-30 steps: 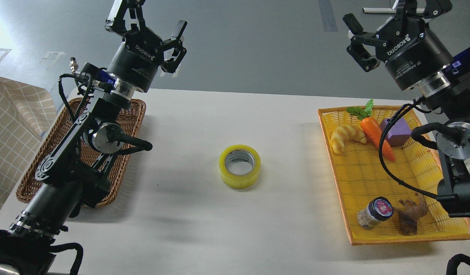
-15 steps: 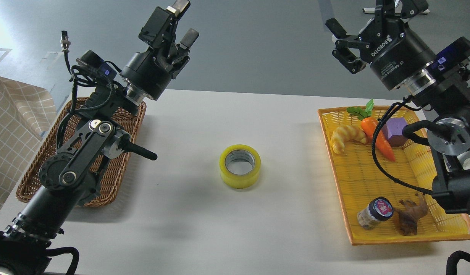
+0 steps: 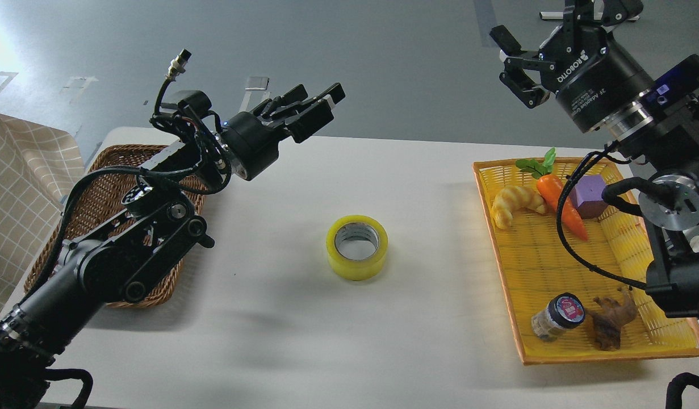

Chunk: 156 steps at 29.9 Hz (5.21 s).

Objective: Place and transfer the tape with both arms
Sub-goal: 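Reach the left gripper toward the tape roll on the table, then hook the left gripper into the tape roll's hole and grasp it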

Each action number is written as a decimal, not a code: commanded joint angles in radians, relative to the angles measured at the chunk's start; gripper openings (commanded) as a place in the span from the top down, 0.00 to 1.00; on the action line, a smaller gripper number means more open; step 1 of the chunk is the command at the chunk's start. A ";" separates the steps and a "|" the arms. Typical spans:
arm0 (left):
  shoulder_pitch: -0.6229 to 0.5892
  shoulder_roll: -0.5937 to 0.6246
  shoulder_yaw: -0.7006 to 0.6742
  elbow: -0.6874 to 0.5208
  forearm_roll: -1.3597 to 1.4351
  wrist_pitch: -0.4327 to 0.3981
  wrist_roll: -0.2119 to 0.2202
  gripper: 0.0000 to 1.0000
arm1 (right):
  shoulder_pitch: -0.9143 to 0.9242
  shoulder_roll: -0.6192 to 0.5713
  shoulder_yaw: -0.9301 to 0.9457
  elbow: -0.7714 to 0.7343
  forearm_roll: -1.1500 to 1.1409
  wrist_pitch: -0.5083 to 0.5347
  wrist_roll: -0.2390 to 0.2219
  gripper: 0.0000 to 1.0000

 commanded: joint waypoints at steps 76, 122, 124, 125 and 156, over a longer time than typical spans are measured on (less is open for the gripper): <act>0.088 -0.124 0.279 0.239 0.267 0.039 0.061 0.02 | 0.014 -0.067 0.037 -0.013 -0.002 -0.001 -0.004 0.00; 0.074 -0.140 0.372 0.304 0.267 0.078 0.059 0.25 | -0.024 -0.085 0.037 -0.046 -0.003 -0.001 -0.004 0.00; 0.074 -0.140 0.372 0.304 0.267 0.078 0.059 0.35 | -0.029 -0.085 0.037 -0.046 -0.003 -0.002 -0.004 0.00; 0.074 -0.140 0.372 0.304 0.267 0.078 0.059 0.42 | -0.029 -0.084 0.037 -0.046 -0.003 -0.007 -0.004 0.00; 0.042 -0.152 0.371 0.284 0.267 0.081 0.064 0.92 | -0.080 -0.082 0.036 -0.044 -0.003 -0.074 -0.004 0.00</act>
